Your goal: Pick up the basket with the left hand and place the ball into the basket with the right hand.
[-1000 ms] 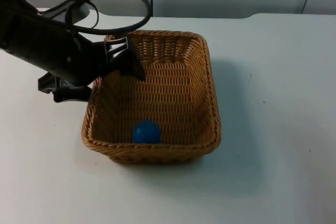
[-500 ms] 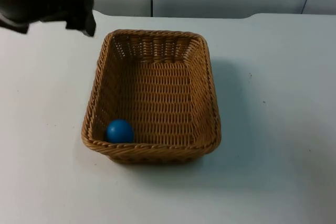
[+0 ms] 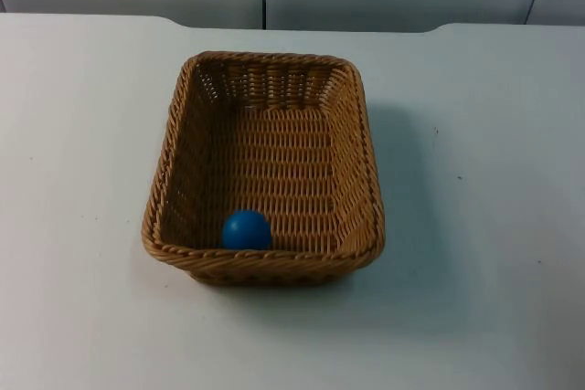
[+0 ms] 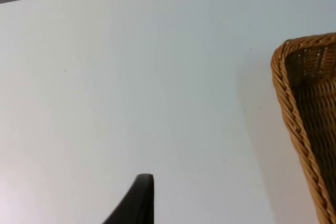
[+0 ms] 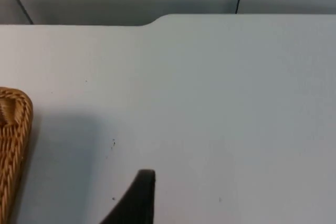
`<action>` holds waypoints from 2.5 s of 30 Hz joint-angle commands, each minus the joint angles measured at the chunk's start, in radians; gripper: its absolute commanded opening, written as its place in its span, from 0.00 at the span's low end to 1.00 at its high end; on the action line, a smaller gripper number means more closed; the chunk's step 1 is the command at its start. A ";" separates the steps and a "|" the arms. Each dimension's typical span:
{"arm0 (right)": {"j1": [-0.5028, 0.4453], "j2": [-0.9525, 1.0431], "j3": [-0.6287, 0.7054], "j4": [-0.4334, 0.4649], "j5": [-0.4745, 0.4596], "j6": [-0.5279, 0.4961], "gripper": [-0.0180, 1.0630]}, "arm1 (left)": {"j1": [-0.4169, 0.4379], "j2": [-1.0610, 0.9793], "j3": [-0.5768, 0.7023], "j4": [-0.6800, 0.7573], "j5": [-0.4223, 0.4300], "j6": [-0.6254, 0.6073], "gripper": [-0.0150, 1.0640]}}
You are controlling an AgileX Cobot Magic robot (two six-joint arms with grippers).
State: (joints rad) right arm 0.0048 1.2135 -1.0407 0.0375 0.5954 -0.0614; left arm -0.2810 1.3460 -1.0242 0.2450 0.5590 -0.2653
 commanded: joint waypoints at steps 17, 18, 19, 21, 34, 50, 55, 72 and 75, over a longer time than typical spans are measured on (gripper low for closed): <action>-0.002 -0.560 0.204 -0.075 0.115 0.069 0.95 | -0.002 -0.830 0.305 0.086 0.287 -0.117 0.96; -0.002 -0.599 0.219 -0.085 0.126 0.081 0.95 | -0.002 -0.879 0.305 0.088 0.317 -0.103 0.96; -0.002 -0.599 0.219 -0.085 0.126 0.081 0.95 | -0.002 -0.879 0.305 0.088 0.317 -0.103 0.96; 0.023 -0.711 0.260 -0.097 0.194 0.081 0.95 | -0.002 -0.985 0.305 0.116 0.348 -0.098 0.96; 0.050 -1.064 0.300 -0.091 0.424 -0.002 0.95 | -0.002 -1.251 0.438 -0.148 0.419 0.232 0.96; 0.067 -1.213 0.473 -0.013 0.425 0.046 0.95 | -0.002 -1.346 0.505 -0.212 0.516 0.233 0.96; 0.067 -1.213 0.505 -0.009 0.423 0.036 0.95 | -0.002 -1.346 0.511 -0.214 0.521 0.238 0.96; 0.067 -1.213 0.528 0.048 0.489 -0.058 0.95 | -0.002 -1.346 0.511 -0.245 0.521 0.280 0.96; 0.065 -1.213 0.528 0.046 0.489 -0.047 0.95 | -0.002 -1.346 0.511 -0.245 0.521 0.280 0.96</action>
State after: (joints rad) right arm 0.0692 0.0031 -0.5179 0.0779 1.0834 -0.1095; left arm -0.2810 0.0049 -0.5198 0.0098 1.0790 0.0106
